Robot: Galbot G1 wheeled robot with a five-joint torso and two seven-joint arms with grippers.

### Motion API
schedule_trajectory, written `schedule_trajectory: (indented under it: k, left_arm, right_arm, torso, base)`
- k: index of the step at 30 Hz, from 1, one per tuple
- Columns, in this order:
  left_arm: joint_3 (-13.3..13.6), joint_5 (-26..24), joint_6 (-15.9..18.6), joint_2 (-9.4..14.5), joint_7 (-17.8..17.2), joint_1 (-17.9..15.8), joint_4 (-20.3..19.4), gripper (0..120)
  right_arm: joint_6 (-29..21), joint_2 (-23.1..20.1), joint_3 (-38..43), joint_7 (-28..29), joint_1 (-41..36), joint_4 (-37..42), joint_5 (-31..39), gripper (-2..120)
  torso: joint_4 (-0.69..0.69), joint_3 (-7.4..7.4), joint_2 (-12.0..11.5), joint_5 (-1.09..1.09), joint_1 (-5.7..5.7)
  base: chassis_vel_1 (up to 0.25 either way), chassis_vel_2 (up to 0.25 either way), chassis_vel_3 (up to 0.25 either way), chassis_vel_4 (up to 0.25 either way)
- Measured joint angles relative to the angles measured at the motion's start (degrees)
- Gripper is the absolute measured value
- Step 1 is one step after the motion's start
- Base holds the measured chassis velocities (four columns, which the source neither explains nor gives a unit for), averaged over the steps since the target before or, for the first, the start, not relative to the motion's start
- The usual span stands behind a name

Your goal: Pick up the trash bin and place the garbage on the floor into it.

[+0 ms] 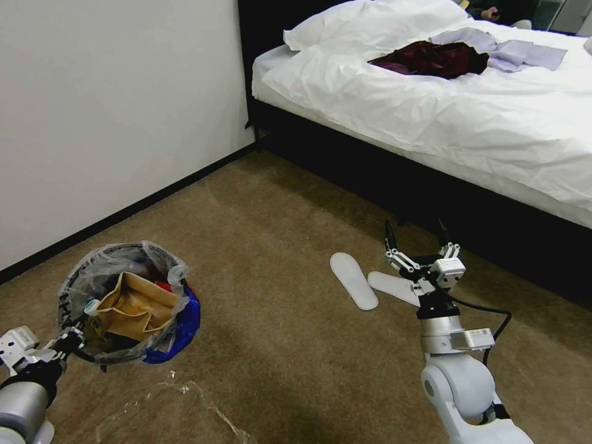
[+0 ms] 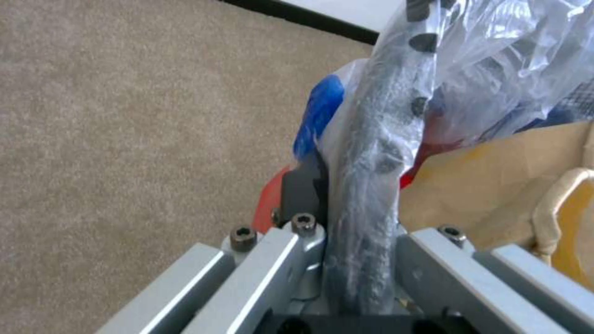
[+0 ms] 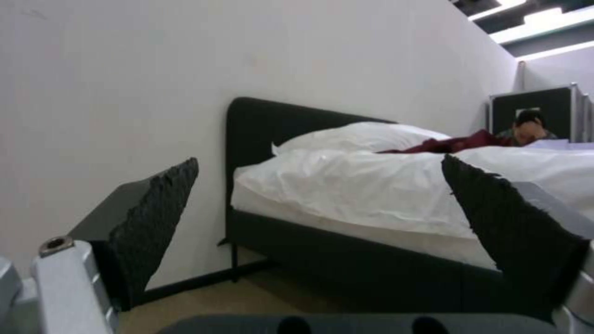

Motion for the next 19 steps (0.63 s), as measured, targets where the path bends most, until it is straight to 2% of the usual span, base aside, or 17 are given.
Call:
schedule_trajectory:
  k: [19]
  left_arm:
    - [0.24,-0.52,0.0,1.07,0.7,-0.88,0.89,0]
  right_arm:
    - [-2.34,0.82,2.86,3.55,-1.76,2.23,-0.3,100]
  torso:
    - [0.0,0.0,0.0,0.0,0.01]
  base:
    - [0.0,0.0,0.0,0.0]
